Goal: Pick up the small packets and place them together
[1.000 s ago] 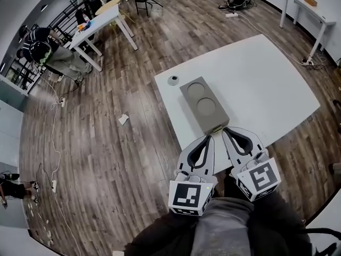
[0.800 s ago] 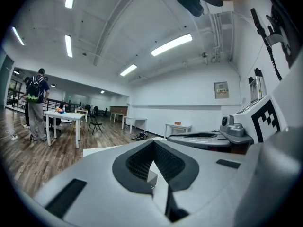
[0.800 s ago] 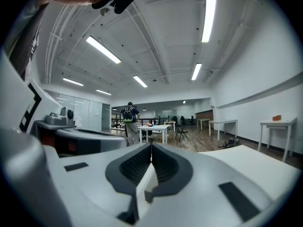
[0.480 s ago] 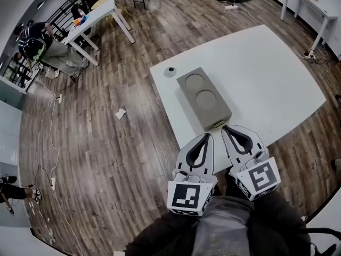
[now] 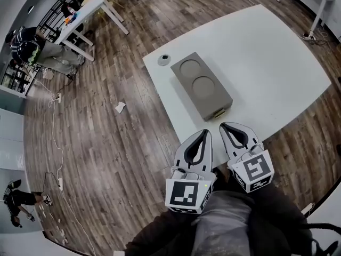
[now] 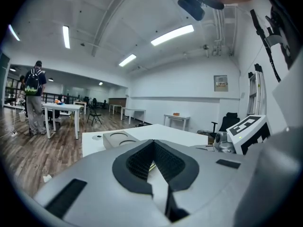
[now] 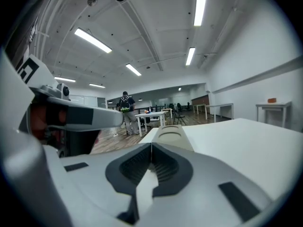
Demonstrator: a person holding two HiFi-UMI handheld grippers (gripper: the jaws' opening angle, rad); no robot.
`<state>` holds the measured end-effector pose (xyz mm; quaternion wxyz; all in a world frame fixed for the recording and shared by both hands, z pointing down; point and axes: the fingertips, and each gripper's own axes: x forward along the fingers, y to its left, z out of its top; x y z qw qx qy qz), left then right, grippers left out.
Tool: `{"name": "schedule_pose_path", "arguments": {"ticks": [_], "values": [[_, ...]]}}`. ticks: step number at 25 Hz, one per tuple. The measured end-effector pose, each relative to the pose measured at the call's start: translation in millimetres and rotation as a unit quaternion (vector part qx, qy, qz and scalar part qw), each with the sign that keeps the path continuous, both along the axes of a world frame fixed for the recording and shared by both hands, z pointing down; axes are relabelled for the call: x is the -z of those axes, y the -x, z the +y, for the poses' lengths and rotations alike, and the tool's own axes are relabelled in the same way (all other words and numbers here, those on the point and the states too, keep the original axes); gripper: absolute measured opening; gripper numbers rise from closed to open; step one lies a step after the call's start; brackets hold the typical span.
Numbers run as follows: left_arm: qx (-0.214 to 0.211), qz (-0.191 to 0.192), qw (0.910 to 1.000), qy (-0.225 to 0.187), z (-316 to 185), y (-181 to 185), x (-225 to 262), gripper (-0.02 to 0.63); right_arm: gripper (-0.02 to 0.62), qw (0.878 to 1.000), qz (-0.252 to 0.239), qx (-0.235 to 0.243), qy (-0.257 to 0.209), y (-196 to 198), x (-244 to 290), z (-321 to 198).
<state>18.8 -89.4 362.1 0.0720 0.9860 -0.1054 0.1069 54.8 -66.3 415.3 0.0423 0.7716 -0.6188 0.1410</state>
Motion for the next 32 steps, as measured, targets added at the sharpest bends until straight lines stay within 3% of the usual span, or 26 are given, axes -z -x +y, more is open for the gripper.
{"name": "schedule_pose_path", "arguments": {"ticks": [8,10,13,32], "values": [[-0.003,-0.012,0.9999,0.005,-4,2,-23,0.003,0.011,0.999,-0.004,-0.031,0.015,-8,-32,0],[-0.005,-0.015,0.9999,0.003,-7,1,-27,0.003,0.116,0.999,-0.003,-0.043,0.023,-14,-39,-2],[-0.004,-0.019,0.9998,-0.003,-14,-2,-27,0.003,0.176,0.998,-0.005,-0.051,0.029,-21,-43,-9],[0.006,-0.048,0.9986,0.021,-47,-29,-42,0.003,0.195,0.992,-0.003,-0.048,0.121,-45,-74,-35]]}}
